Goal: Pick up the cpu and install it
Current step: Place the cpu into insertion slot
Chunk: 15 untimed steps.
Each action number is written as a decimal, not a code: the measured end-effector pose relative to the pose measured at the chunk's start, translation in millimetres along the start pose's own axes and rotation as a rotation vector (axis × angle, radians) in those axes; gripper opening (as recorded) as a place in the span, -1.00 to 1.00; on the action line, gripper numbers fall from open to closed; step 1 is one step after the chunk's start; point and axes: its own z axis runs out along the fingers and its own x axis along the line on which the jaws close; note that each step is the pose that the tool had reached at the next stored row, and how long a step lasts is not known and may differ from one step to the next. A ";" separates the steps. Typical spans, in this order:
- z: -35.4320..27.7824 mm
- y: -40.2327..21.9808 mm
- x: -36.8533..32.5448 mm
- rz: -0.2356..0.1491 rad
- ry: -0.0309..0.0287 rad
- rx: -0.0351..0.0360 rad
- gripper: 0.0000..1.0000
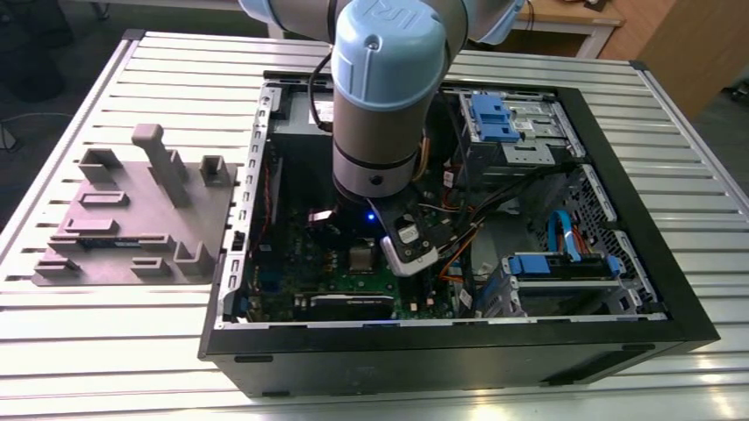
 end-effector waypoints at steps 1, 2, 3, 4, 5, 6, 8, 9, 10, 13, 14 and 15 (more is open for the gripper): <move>0.0 0.0 0.0 0.000 0.0000 0.0001 -0.15; 0.0 -0.1 0.0 0.000 0.0001 0.0001 -0.15; 0.0 -0.1 0.0 0.000 0.0001 0.0001 -0.15; 0.0 -0.1 0.0 0.000 0.0001 0.0001 -0.15; 0.0 -0.1 0.0 0.000 0.0000 -0.0001 -0.11; 0.0 -0.1 0.0 0.000 0.0000 -0.0001 -0.11; 0.0 -0.1 0.0 0.000 0.0000 0.0001 0.00; 0.0 -0.1 0.0 0.000 0.0000 0.0000 0.00; -0.1 -0.1 0.0 0.000 0.0000 0.0000 0.00; -5.9 -0.1 0.0 0.000 0.0001 0.0000 0.00; -7.5 -0.2 0.1 0.000 0.0003 0.0001 0.00; -7.5 -0.1 0.1 0.000 0.0004 -0.0001 0.00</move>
